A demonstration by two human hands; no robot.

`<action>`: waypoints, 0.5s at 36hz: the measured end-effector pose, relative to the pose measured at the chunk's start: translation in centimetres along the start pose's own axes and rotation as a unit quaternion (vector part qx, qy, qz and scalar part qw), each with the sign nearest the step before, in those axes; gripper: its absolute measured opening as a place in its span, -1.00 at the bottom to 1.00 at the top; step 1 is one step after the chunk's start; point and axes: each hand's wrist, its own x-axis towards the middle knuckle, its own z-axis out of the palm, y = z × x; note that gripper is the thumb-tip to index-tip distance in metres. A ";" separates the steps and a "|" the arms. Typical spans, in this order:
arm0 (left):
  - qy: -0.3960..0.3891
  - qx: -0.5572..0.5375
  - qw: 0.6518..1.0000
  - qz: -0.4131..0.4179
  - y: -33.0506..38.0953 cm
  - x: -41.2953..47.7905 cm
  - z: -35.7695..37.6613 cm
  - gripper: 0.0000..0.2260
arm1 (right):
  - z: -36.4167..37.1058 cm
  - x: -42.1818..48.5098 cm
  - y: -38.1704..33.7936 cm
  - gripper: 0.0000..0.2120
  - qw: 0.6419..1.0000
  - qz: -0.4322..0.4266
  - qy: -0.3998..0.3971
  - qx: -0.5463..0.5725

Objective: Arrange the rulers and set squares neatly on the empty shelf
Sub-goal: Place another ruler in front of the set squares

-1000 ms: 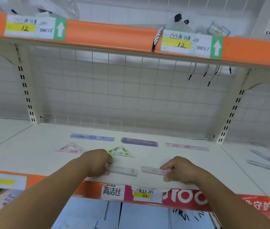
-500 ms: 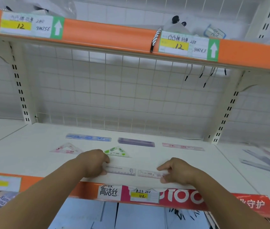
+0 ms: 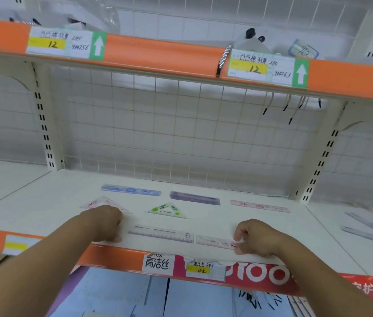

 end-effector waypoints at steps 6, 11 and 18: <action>0.000 -0.008 1.000 0.005 0.7 -0.2 -0.1 -0.55 | 0.1 0.2 -0.5 -0.80 1.000 -0.003 0.000 -0.015; 0.002 -0.011 1.000 0.003 0.7 -0.3 -0.1 -0.53 | 0.2 0.1 -0.7 -0.77 0.999 -0.005 -0.002 -0.038; -0.004 -0.023 1.000 0.002 1.0 -0.5 -0.4 -0.56 | 0.0 0.0 -1.0 -0.88 0.996 -0.017 -0.005 -0.091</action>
